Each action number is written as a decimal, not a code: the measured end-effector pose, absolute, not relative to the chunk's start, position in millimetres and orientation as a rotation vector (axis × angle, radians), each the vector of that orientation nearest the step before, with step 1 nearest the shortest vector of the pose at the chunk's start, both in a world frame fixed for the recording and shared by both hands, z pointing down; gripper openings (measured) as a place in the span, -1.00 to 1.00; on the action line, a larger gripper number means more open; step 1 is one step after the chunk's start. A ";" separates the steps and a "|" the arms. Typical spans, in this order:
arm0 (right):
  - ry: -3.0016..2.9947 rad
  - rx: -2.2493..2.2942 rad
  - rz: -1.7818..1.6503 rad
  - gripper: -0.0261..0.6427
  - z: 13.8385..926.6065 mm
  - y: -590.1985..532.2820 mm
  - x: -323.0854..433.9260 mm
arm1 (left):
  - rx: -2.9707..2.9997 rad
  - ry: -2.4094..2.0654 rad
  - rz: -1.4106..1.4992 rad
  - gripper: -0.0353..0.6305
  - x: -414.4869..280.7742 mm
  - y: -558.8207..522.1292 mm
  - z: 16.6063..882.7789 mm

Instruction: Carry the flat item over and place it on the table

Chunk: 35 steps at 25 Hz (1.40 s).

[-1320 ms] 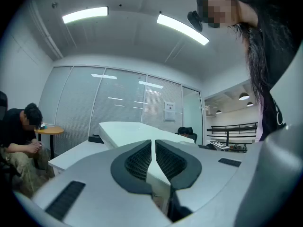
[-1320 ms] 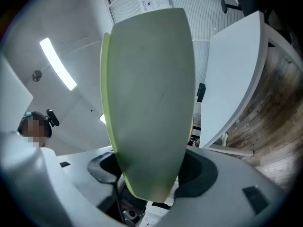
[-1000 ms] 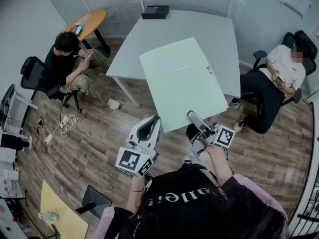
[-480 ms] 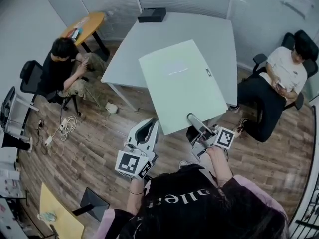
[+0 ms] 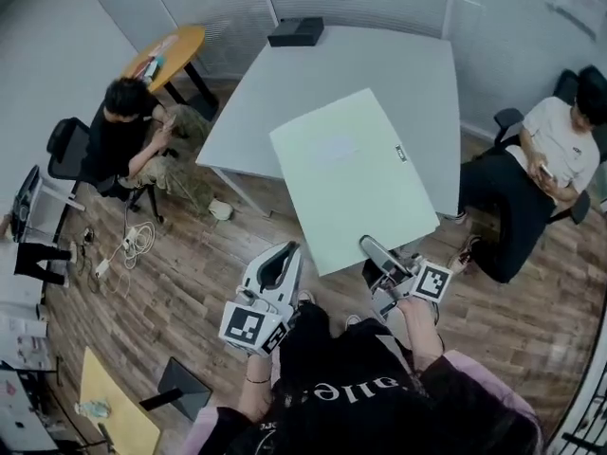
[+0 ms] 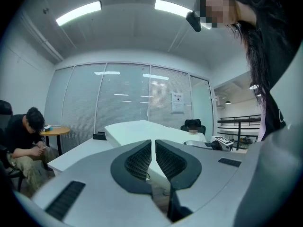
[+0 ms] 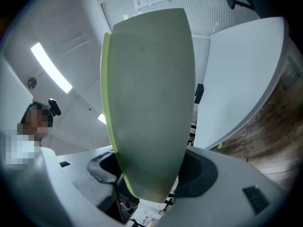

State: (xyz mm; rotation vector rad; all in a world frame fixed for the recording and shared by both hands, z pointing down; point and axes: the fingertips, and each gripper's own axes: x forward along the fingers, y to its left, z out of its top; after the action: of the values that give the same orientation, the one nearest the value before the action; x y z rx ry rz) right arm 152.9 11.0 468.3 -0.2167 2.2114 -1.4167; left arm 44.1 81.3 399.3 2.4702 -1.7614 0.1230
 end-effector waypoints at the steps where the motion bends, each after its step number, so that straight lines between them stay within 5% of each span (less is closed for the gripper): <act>1: 2.215 -0.220 -1.417 0.00 470.5 11.6 152.0 | 2.472 -1.756 0.137 -0.76 43.5 79.8 399.9; 35: 1.966 -0.636 -1.424 0.00 501.4 -144.0 -21.7 | 2.713 -1.359 0.174 -0.76 -174.4 -100.1 421.2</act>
State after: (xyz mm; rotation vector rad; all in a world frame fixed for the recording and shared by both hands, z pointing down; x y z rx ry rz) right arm -21.7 -144.0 501.4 -0.6360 1.9665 -1.4236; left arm -174.4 -100.1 421.2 2.7129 -1.3589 0.1735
